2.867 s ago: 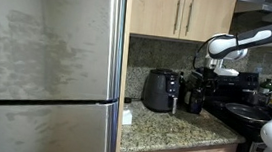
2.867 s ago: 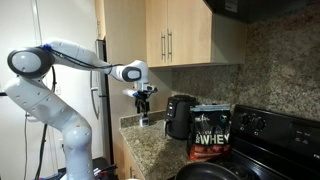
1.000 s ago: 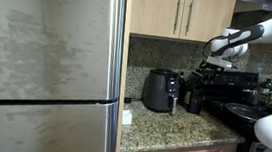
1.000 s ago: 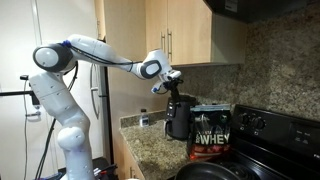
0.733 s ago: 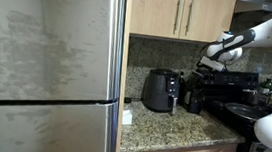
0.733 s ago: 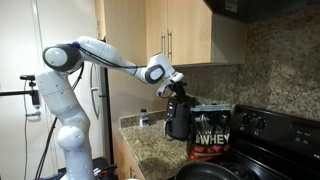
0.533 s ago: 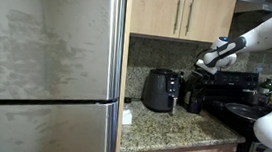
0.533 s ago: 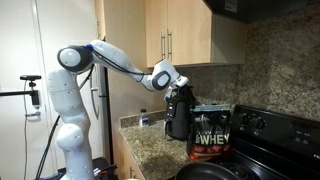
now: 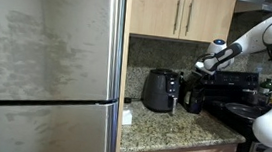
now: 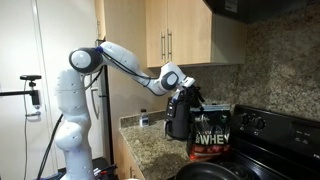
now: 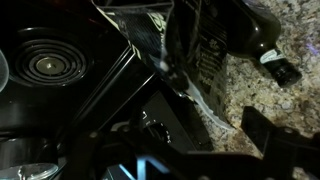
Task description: Move the packet of whey to the left side of the countertop
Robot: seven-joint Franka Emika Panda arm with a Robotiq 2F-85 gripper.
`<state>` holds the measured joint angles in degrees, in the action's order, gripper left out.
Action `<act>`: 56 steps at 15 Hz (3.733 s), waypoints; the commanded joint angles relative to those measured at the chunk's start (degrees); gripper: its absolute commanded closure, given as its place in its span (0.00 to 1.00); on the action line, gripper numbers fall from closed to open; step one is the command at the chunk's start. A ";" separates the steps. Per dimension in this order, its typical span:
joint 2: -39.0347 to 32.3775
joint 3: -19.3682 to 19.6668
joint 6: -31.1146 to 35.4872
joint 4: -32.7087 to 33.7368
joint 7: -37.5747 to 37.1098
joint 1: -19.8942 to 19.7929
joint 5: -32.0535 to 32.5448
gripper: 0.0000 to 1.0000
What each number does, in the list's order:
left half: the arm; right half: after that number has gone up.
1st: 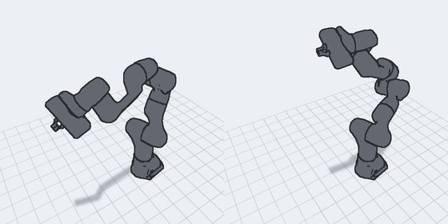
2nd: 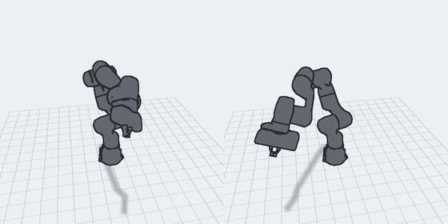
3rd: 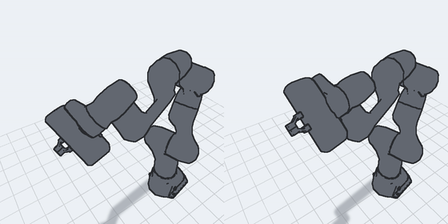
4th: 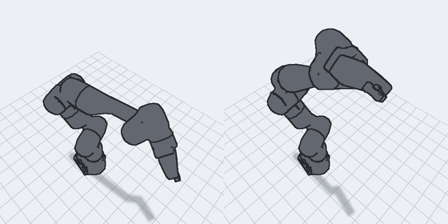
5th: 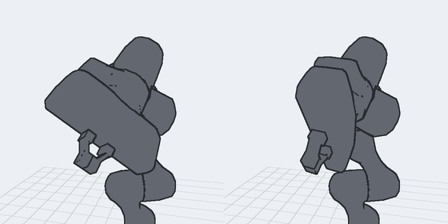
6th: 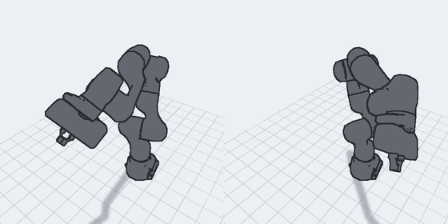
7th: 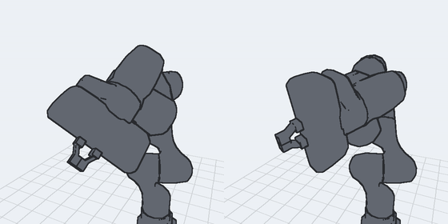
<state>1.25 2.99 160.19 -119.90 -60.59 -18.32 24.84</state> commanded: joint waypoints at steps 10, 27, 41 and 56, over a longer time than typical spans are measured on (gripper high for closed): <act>-10.05 -0.23 -3.47 7.81 -0.32 1.44 3.38 0.27; -3.87 4.23 -17.73 6.47 18.78 4.34 -16.60 1.00; 25.67 8.46 -54.89 -9.12 56.04 5.75 -30.06 1.00; 33.53 -4.42 -60.21 -16.64 57.87 17.70 -30.95 1.00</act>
<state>30.74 2.49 103.59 -136.58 -3.01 -5.32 -4.61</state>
